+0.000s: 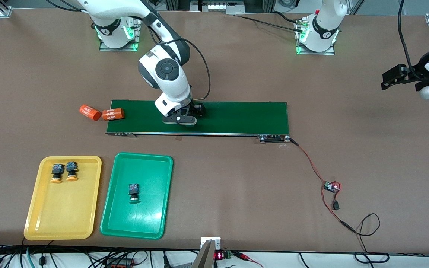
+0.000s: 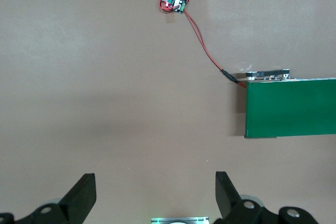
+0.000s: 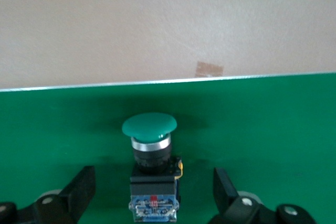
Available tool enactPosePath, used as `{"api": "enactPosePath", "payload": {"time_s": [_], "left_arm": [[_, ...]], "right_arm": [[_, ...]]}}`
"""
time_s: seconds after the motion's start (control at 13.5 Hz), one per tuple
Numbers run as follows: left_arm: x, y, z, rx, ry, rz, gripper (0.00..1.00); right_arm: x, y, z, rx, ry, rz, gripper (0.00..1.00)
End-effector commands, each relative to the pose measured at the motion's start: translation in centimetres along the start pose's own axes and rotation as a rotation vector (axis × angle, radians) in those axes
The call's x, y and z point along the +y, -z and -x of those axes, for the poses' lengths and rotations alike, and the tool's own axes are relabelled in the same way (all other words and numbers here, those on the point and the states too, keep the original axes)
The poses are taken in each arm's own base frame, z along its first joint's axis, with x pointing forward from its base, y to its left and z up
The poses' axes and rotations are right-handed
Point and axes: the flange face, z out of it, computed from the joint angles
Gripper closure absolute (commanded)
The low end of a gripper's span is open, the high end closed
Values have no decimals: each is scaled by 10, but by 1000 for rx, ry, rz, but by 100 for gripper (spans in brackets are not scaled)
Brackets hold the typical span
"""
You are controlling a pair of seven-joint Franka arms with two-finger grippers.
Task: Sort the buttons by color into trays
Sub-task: 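Lower and grasp the second green button with the right gripper, then carry the green button over the green tray with the right gripper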
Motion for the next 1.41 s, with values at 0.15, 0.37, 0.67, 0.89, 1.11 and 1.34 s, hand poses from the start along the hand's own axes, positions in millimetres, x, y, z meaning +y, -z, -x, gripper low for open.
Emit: {"api": "enactPosePath", "payload": {"time_s": [0.15, 0.37, 0.67, 0.89, 1.11, 1.34], "left_arm": [[-9, 10, 7, 6, -60, 19, 0], [-10, 6, 4, 6, -59, 20, 0], [-10, 7, 0, 24, -46, 18, 0], [-9, 8, 0, 25, -49, 13, 0], [-7, 9, 1, 25, -48, 16, 0], [-8, 8, 0, 27, -46, 16, 0]], "right_arm": [[3, -6, 7, -2, 9, 14, 43], [9, -6, 1, -3, 32, 15, 81], [16, 34, -37, 42, 34, -15, 86], [36, 71, -96, 107, 39, -55, 86], [69, 63, -167, 152, 65, -72, 86], [77, 35, -209, 177, 34, -82, 85]]}}
